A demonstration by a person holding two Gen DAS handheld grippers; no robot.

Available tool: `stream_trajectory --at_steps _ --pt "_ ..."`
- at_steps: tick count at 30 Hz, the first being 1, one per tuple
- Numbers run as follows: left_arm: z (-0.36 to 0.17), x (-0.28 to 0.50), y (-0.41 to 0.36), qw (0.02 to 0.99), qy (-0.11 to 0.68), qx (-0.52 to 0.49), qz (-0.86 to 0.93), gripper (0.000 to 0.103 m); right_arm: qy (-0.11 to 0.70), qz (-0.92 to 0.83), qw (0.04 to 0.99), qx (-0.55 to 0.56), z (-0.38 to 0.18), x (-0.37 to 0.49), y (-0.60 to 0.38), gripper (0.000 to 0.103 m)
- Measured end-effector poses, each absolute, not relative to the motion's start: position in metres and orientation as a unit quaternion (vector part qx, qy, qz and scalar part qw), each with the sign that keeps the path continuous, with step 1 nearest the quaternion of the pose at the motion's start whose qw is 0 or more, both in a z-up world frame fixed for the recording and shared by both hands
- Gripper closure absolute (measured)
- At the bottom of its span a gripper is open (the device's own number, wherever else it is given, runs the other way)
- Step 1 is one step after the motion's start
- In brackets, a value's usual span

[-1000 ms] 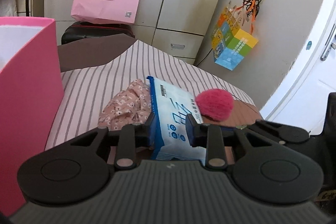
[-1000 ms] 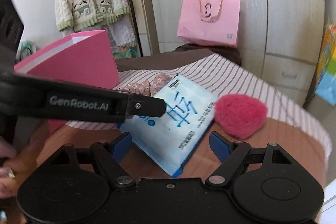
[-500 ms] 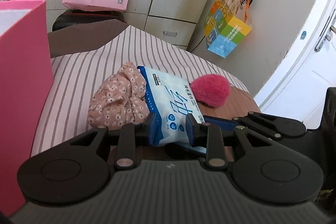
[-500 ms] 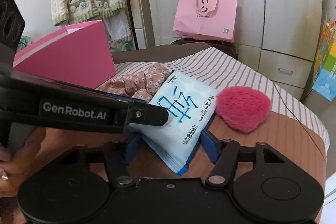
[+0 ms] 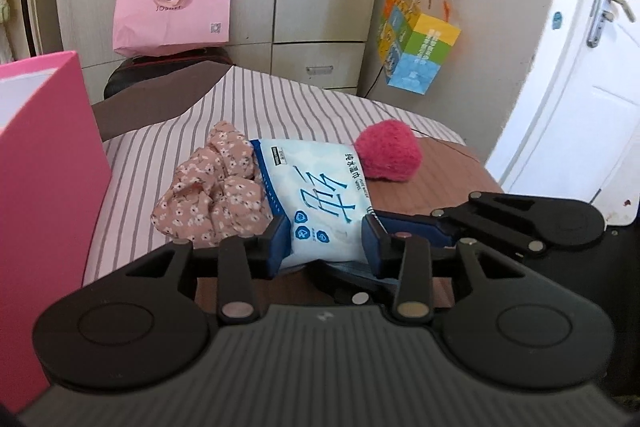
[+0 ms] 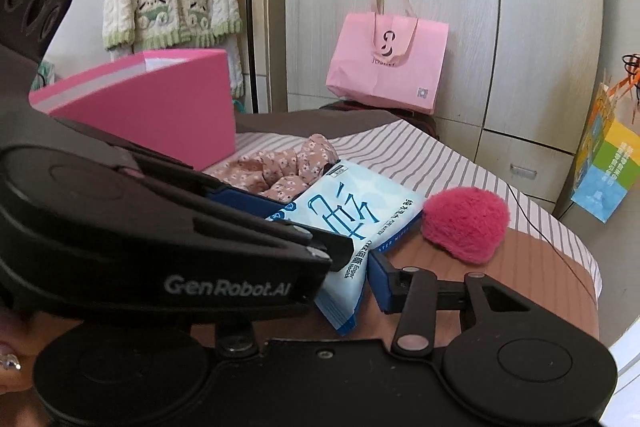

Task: Organize soft objects
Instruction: 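Lift the wipes packet with the left tool and lower it into the pink box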

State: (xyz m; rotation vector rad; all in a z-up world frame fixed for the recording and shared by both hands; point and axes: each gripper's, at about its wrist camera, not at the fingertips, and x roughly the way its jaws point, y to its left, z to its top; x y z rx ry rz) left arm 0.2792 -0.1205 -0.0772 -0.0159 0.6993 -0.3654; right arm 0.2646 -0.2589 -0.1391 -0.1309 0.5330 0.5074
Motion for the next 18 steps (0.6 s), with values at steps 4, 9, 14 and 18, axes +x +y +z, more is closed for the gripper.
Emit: stream_trajectory --at_steps 4,9,14,18 --pt "-0.069 0.26 -0.116 0.925 0.335 0.001 -0.18 0.066 0.248 0.247 0.936 -0.048 -0.136 0.245 -0.259 0.053" --pt "-0.062 0.231 -0.11 0.925 0.331 0.017 -0.185 0.065 0.243 0.244 0.938 -0.037 -0.132 0.218 -0.253 0.053" --pt "-0.055 0.205 -0.097 0.921 0.333 0.019 -0.202 0.065 0.244 0.232 0.941 -0.022 -0.127 0.189 -0.245 0.053" --pt "-0.053 0.183 -0.091 0.92 0.33 0.021 -0.209 0.065 0.244 0.222 0.944 -0.015 -0.125 0.166 -0.239 0.053"
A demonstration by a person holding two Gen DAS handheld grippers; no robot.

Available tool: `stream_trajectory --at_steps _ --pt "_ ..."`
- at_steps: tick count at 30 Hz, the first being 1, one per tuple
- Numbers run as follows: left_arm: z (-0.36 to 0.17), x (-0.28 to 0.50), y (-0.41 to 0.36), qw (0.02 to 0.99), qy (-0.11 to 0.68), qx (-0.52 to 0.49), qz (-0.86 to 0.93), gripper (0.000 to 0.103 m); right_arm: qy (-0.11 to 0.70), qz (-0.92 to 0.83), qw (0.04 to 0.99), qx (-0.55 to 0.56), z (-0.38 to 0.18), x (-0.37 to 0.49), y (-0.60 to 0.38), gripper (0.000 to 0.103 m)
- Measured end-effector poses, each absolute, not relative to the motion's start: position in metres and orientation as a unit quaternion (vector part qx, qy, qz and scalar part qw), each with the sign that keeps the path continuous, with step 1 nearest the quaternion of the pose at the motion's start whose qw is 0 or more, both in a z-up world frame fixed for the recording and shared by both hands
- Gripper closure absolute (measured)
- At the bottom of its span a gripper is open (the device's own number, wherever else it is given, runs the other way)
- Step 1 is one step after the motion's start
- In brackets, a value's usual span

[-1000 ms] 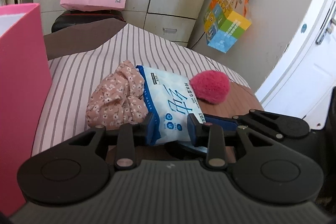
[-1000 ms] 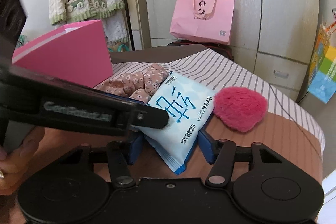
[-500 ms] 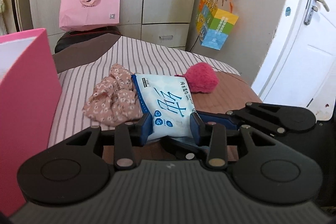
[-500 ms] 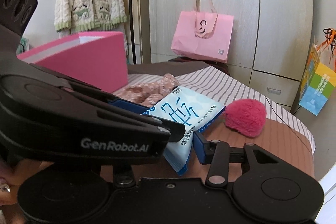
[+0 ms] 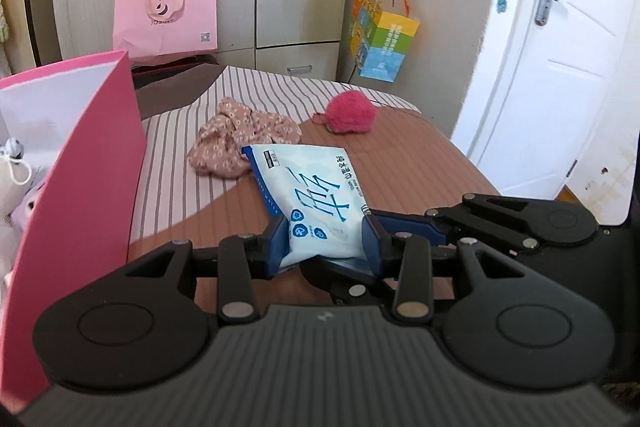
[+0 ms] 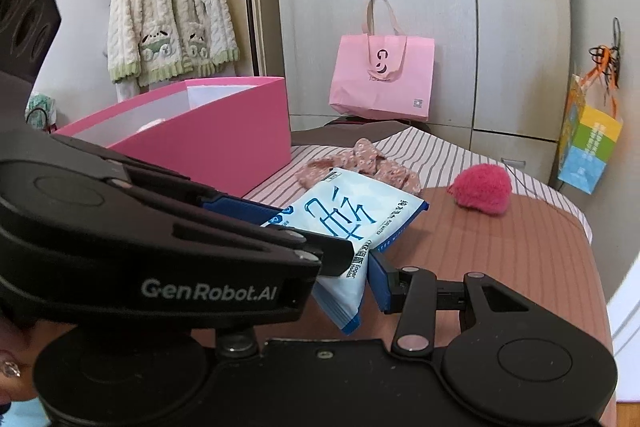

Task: Organize soft objects
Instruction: 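Lift the wipes packet with the left tool and lower it into the pink box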

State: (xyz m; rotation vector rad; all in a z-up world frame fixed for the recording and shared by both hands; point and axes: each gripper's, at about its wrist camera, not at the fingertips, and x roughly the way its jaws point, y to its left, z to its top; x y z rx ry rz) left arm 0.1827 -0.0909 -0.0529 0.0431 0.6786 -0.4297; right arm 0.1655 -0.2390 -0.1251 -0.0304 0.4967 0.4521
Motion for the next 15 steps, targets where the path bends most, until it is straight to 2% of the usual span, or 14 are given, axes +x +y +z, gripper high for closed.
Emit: stream_trajectory --at_steps 15 --pt "-0.041 0.104 -0.068 0.92 0.321 0.021 -0.223 0.066 0.24 0.216 0.946 -0.006 -0.117 0.09 -0.225 0.053"
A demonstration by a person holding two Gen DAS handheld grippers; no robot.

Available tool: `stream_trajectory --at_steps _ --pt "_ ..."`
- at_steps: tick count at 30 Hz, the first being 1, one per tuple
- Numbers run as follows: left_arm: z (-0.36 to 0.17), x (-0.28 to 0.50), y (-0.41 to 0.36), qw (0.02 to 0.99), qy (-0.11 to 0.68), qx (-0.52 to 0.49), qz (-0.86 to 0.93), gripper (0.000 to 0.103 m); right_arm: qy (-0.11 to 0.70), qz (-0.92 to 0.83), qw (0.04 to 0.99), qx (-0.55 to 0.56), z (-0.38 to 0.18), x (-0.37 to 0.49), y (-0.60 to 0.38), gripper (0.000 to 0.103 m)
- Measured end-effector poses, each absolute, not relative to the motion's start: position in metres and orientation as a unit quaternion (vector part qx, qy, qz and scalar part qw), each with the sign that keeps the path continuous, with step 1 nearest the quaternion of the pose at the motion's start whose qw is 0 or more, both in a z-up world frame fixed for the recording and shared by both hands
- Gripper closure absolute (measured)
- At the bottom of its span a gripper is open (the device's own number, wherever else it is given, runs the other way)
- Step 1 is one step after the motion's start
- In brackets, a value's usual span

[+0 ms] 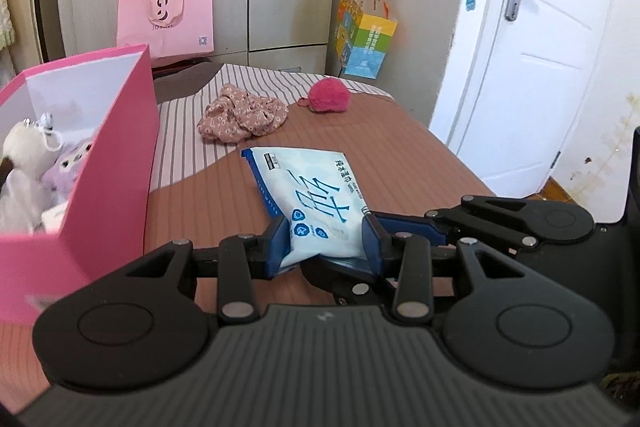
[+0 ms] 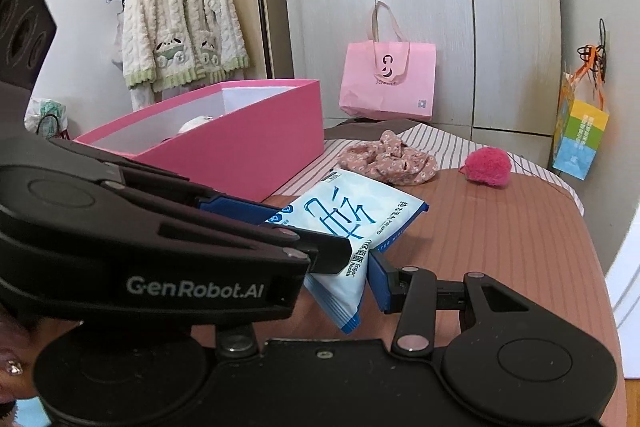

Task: Organize soft objects
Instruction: 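Lift the wipes packet with the left tool and lower it into the pink box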

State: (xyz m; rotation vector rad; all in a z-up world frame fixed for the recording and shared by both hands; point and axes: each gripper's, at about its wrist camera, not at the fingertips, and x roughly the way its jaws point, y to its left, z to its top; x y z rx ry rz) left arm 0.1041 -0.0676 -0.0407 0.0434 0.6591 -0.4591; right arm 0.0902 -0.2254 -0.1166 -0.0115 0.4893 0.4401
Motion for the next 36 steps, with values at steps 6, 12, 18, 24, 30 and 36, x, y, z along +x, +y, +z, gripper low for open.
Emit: stream_trajectory --at_steps 6,12,18,24,30,36 --pt "-0.031 0.07 -0.05 0.92 0.318 -0.011 -0.227 0.066 0.255 0.202 0.945 -0.016 -0.102 0.056 -0.214 0.053" --pt "-0.004 0.042 -0.029 0.938 0.271 -0.016 -0.214 0.066 0.223 0.199 0.954 -0.036 -0.076 0.028 -0.193 0.053" --pt "0.023 0.033 -0.001 0.959 0.225 -0.025 -0.169 0.066 0.184 0.222 0.956 -0.05 -0.047 0.025 -0.165 0.053" --pt "0.043 0.051 0.039 0.97 0.203 -0.034 -0.127 0.065 0.159 0.261 0.95 -0.059 -0.026 0.045 -0.128 0.053" --pt "0.043 0.094 0.072 0.974 0.201 -0.04 -0.098 0.065 0.157 0.292 0.942 -0.052 -0.022 0.092 -0.094 0.053" --pt "0.037 0.148 0.098 0.968 0.225 -0.068 -0.088 0.065 0.162 0.316 0.932 -0.07 -0.026 0.143 -0.072 0.053"
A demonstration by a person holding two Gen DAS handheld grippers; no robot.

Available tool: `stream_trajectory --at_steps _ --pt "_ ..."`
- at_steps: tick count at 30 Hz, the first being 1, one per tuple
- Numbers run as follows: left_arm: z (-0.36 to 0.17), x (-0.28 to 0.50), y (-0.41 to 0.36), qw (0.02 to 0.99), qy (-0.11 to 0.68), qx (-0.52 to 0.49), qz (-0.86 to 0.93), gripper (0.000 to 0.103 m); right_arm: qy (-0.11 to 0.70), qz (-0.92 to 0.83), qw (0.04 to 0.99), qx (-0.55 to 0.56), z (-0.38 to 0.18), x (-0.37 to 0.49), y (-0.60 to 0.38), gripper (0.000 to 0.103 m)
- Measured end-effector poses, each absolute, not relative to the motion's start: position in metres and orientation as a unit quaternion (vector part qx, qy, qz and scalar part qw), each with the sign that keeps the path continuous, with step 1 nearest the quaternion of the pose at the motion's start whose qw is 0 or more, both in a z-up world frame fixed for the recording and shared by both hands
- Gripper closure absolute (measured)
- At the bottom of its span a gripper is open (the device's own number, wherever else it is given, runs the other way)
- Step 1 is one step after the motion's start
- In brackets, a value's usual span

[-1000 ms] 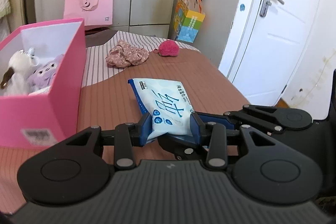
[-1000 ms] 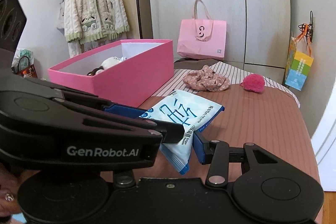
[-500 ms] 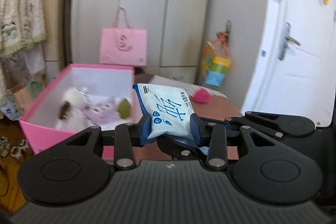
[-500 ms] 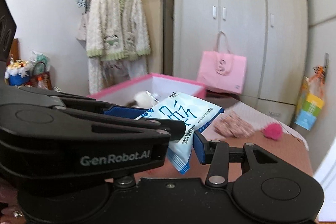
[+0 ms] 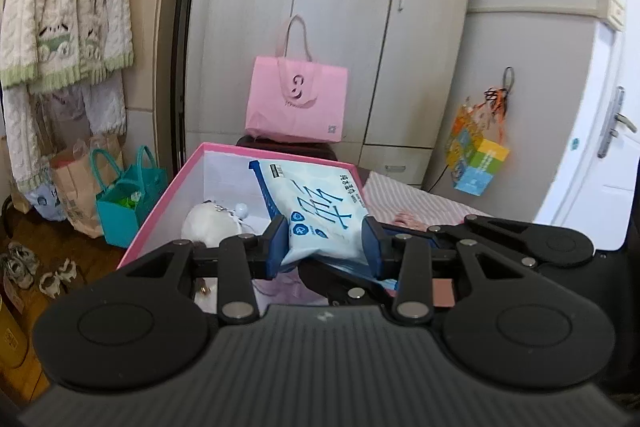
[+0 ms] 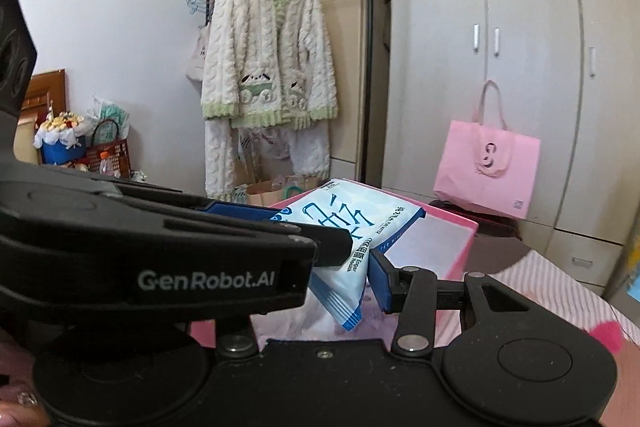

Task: Organize soft objects
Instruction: 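Lift the wipes packet with the left tool and lower it into the pink box, then grasp the pink floral scrunchie with the left tool while the right tool grasps the pink fluffy heart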

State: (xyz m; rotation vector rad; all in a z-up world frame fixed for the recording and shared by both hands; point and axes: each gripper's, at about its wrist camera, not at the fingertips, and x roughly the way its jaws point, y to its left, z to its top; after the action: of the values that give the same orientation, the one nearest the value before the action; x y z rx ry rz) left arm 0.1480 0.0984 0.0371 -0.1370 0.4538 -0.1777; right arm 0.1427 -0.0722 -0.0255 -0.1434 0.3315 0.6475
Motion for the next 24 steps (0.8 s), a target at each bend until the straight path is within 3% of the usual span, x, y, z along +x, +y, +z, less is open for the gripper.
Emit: stream_trajectory --at_steps 17,21,24 --pt "0.008 0.231 0.116 0.949 0.28 -0.12 -0.075 0.065 0.232 0.321 0.911 -0.112 -0.043 0.237 -0.048 0.05" --pt "0.012 0.226 0.111 0.953 0.28 -0.094 -0.062 0.046 0.237 0.288 0.917 -0.143 -0.049 0.24 -0.043 0.038" --pt "0.016 0.219 0.111 0.949 0.289 -0.099 -0.072 0.044 0.247 0.287 0.915 -0.136 -0.047 0.235 -0.052 0.036"
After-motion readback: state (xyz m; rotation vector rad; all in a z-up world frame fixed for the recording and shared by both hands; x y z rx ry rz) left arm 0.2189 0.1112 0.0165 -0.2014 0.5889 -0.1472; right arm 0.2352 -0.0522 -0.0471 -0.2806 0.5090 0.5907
